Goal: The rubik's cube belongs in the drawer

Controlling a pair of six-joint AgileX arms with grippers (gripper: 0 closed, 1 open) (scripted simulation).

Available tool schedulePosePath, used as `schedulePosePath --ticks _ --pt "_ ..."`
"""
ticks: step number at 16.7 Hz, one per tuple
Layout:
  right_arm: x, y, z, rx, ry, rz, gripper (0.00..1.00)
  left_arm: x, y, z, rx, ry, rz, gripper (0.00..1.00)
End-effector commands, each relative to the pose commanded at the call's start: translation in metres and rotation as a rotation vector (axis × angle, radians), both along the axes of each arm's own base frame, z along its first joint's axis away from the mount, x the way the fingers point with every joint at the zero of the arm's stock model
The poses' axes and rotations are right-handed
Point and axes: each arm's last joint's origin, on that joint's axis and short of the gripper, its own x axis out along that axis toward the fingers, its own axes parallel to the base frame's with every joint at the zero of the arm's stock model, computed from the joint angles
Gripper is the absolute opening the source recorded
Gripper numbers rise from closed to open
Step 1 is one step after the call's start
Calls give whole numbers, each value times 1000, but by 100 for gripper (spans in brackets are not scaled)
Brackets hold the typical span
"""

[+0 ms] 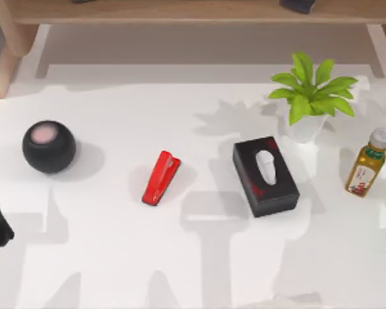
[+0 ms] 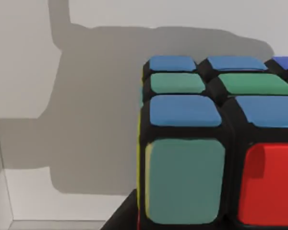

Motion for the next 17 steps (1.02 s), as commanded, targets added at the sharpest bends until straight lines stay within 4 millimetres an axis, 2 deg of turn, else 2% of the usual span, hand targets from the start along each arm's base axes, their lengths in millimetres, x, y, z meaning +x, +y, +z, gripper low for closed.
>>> schedulePosePath --ticks 11,17 --pt "0 0 0 0 0 0 98 0 0 0 0 0 0 100" --pt "0 0 0 0 0 0 100 0 0 0 0 0 0 100"
